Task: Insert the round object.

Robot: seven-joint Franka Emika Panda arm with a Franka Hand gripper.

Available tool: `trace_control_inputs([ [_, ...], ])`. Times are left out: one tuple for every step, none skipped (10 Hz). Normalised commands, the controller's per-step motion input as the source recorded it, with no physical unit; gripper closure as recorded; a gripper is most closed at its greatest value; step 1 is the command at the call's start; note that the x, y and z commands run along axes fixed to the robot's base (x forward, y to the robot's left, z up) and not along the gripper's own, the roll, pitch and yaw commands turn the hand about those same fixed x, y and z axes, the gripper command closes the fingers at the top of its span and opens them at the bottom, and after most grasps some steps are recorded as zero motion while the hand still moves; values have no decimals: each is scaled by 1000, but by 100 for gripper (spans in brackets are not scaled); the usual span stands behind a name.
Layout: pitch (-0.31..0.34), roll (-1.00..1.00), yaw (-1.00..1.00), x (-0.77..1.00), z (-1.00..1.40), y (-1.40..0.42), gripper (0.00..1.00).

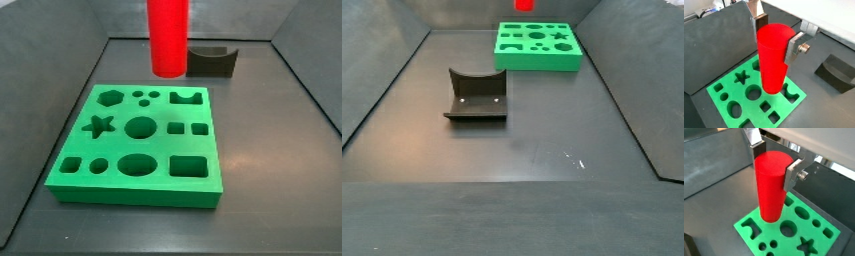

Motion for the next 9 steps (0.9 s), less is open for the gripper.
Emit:
trace_control_inputs([
  [-126,164,-26,-451,-577,-431,100],
  [-63,153,-29,-351,-440,-374,100],
  [0,111,-43,-174,-346,-263,100],
  [0,81,-71,-54,-334,-186,100],
  [23,31,-20,0,-357,-197,100],
  [34,21,-46,0,-371,-157,100],
  [43,17,-66,0,-366,-91,100],
  [27,97,-69,-71,-371,-103,100],
  [50,60,-66,-37,-354,-31,100],
])
